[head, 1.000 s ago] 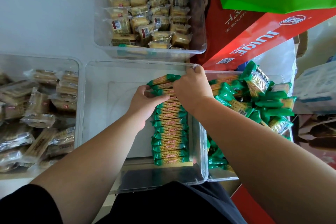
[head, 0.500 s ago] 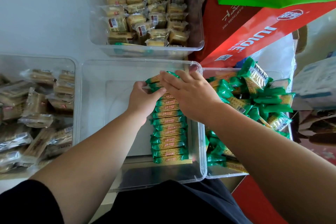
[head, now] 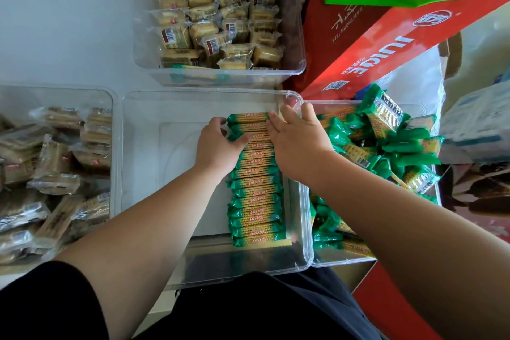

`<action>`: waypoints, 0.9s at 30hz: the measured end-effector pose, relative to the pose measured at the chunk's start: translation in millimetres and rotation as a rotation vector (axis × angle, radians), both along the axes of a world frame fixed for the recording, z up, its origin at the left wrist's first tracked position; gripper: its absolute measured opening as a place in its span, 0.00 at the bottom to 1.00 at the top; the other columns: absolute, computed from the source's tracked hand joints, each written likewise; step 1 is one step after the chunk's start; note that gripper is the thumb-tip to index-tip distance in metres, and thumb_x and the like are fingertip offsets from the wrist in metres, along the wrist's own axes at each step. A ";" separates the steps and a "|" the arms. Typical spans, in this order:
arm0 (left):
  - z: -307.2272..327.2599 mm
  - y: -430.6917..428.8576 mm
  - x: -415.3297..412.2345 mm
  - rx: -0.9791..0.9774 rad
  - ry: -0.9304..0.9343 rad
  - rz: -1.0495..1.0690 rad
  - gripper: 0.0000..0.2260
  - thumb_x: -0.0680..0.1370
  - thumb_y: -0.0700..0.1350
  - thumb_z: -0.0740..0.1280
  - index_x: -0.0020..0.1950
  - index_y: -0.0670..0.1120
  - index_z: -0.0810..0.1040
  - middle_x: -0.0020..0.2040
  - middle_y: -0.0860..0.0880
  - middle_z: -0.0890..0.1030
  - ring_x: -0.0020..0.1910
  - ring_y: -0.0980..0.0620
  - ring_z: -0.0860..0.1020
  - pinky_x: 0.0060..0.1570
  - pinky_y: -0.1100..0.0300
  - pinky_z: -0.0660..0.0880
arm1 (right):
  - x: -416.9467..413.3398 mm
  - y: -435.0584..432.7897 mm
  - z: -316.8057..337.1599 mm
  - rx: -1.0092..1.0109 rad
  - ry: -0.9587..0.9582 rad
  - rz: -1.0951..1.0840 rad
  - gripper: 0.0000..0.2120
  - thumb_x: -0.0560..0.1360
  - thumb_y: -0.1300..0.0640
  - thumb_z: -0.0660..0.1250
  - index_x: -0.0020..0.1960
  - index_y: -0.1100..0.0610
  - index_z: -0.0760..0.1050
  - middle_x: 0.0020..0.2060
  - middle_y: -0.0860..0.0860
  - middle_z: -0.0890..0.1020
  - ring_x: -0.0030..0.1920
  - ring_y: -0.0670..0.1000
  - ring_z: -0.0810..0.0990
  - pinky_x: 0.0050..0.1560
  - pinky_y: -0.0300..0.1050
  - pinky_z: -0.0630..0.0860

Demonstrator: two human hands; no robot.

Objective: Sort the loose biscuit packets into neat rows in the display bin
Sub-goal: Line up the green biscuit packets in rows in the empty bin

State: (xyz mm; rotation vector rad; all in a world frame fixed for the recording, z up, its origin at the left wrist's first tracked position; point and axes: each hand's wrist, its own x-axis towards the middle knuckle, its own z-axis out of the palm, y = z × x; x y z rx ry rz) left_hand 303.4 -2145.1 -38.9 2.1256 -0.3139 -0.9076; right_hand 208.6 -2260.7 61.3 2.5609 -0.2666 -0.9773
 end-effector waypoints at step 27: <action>-6.4 -0.1 -25.4 0.322 -0.794 -0.961 0.36 0.81 0.69 0.44 0.84 0.52 0.42 0.84 0.54 0.39 0.82 0.39 0.39 0.75 0.33 0.36 | -65.8 -10.1 -5.3 0.275 -0.715 -0.402 0.33 0.78 0.46 0.66 0.78 0.57 0.62 0.68 0.48 0.76 0.72 0.55 0.63 0.62 0.58 0.61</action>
